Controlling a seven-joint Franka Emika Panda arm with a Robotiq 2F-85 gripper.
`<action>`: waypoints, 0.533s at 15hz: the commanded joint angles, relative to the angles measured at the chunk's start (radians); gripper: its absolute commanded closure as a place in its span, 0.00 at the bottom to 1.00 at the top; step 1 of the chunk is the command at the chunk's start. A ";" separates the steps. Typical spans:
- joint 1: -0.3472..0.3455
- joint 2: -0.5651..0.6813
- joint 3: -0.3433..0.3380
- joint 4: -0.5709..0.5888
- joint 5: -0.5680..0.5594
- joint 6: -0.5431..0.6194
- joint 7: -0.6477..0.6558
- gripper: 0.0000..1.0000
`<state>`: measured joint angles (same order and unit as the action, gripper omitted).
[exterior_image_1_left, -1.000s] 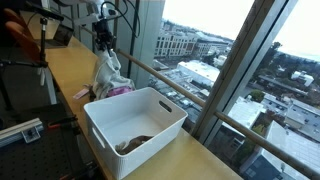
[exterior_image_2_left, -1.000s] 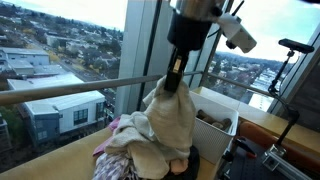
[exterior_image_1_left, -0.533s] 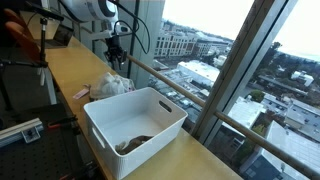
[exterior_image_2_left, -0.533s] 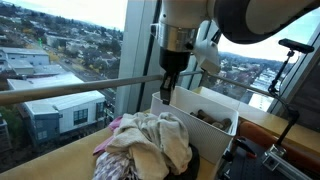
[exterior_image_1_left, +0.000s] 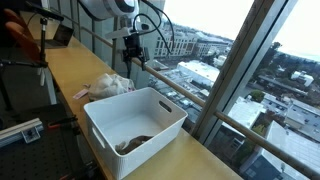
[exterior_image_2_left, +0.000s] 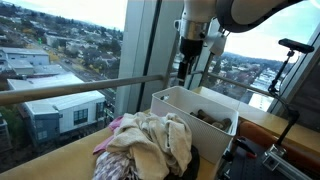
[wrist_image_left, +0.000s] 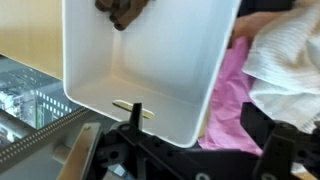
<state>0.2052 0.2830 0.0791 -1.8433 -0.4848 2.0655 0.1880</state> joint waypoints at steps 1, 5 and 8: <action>-0.090 -0.011 -0.052 -0.096 0.027 0.056 -0.066 0.00; -0.185 0.050 -0.105 -0.152 0.048 0.128 -0.134 0.00; -0.228 0.119 -0.128 -0.178 0.075 0.177 -0.172 0.00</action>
<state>0.0002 0.3511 -0.0315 -2.0054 -0.4472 2.1968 0.0612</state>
